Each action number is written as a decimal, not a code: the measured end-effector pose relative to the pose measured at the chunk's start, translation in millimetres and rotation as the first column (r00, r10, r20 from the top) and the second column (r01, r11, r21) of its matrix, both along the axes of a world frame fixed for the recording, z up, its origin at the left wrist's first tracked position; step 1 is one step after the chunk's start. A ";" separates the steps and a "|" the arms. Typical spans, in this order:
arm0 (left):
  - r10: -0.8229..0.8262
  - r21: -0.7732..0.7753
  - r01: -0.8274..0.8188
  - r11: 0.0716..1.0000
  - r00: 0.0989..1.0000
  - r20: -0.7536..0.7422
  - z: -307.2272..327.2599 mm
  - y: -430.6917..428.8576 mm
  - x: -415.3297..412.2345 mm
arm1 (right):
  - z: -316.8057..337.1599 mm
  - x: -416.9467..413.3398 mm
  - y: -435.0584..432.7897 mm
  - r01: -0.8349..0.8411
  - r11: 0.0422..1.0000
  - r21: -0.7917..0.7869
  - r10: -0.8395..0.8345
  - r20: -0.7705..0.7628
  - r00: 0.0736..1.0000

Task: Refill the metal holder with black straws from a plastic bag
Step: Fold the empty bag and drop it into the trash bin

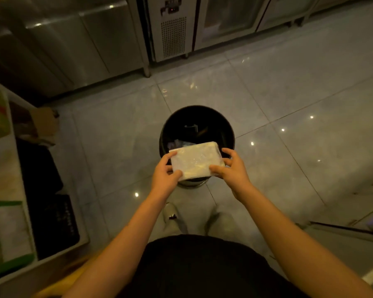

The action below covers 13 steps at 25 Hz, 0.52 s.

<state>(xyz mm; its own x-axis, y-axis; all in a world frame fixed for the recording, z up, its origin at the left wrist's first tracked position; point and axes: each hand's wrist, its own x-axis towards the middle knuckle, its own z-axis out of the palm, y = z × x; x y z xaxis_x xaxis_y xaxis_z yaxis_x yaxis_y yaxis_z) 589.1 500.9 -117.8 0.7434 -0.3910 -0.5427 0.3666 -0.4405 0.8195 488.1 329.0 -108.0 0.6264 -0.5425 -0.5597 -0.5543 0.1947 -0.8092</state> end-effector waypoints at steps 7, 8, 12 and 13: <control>0.140 0.155 -0.121 0.981 0.982 -0.124 -49.8 -16.0 9.3 | -62.6 43.4 -26.3 -0.029 0.997 0.070 0.040 -0.159 0.986; 0.163 0.178 -0.137 0.974 0.977 -0.138 -57.2 -22.1 9.5 | -73.7 49.9 -34.0 -0.056 0.996 0.068 0.067 -0.171 0.983; 0.276 0.261 -0.225 0.939 0.944 -0.179 -79.9 -51.3 17.5 | -113.6 73.1 -64.3 -0.157 0.985 0.065 0.169 -0.243 0.955; 0.297 0.289 -0.239 0.927 0.938 -0.180 -86.5 -59.7 21.2 | -122.3 79.4 -71.7 -0.197 0.979 0.048 0.203 -0.265 0.943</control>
<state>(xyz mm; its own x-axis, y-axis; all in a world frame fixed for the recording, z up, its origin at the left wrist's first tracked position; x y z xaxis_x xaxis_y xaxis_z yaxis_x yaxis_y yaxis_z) 610.3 441.2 -204.3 0.6534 -0.0177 -0.7568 0.6558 -0.4861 0.5776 567.5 257.3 -230.3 0.5470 -0.4079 -0.7311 -0.7786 0.0732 -0.6233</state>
